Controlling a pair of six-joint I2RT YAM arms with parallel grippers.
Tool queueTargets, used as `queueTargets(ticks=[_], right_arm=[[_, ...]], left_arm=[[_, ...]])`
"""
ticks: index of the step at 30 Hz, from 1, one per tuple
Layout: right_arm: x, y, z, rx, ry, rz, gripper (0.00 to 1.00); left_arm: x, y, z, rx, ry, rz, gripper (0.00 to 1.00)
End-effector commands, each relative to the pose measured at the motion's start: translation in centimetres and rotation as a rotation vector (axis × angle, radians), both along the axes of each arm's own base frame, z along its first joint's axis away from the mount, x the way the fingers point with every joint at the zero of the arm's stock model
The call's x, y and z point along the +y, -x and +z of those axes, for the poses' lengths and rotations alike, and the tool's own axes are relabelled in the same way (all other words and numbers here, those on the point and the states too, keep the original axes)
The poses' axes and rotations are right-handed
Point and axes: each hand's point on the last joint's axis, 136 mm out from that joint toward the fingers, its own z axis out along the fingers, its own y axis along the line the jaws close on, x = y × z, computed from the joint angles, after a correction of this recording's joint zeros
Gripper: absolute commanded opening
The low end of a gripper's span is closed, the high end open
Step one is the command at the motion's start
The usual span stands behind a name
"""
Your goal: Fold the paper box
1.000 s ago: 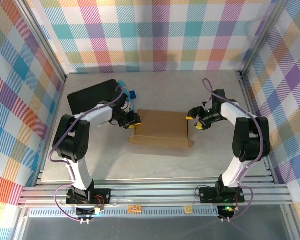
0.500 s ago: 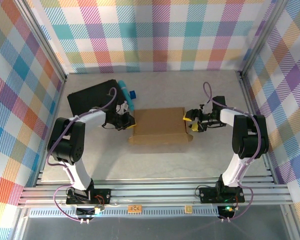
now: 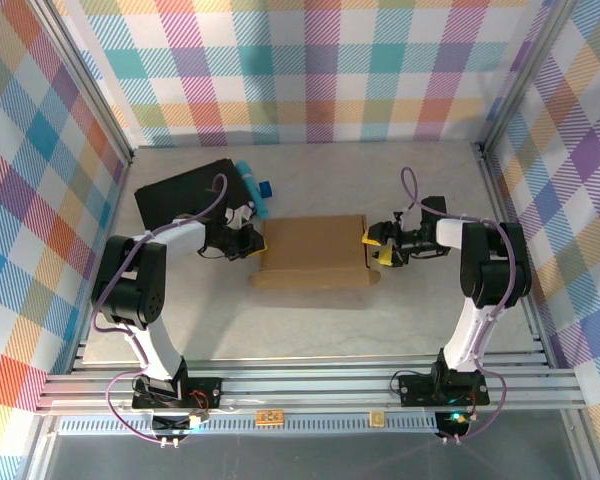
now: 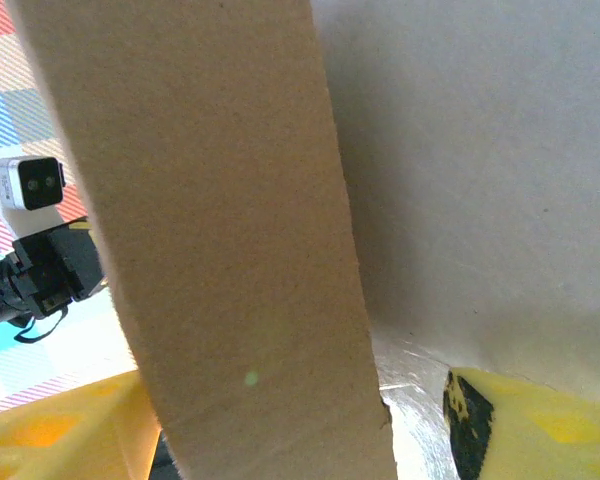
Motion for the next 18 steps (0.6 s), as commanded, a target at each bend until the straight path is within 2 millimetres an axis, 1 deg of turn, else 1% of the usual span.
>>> queueTargets(ticks=[1,6,12,16,18], right_arm=[[2.3,0.4,0.2,-0.036,-0.055,0.08,0.74],[3.7,0.4,0.1,-0.019,-0.112,0.075,0.74],[4.8,-0.5,1.2,-0.015,-0.172,0.078,0.7],[5.9,-0.7,1.8,0.007,-0.182,0.094,0.65],[6.0,-0.8,1.6,0.038,-0.177,0.08,0.61]], left_arm=[[4.7,4.2,-6.5,0.221,-0.218,0.072,0.12],[4.9,4.7,-7.2,0.238,-0.228,0.079,0.11],[4.7,4.4,-7.4,0.239,-0.215,0.093,0.11],[4.5,3.8,-7.0,0.223,-0.196,0.108,0.11],[4.2,3.2,-6.1,0.204,-0.165,0.125,0.14]])
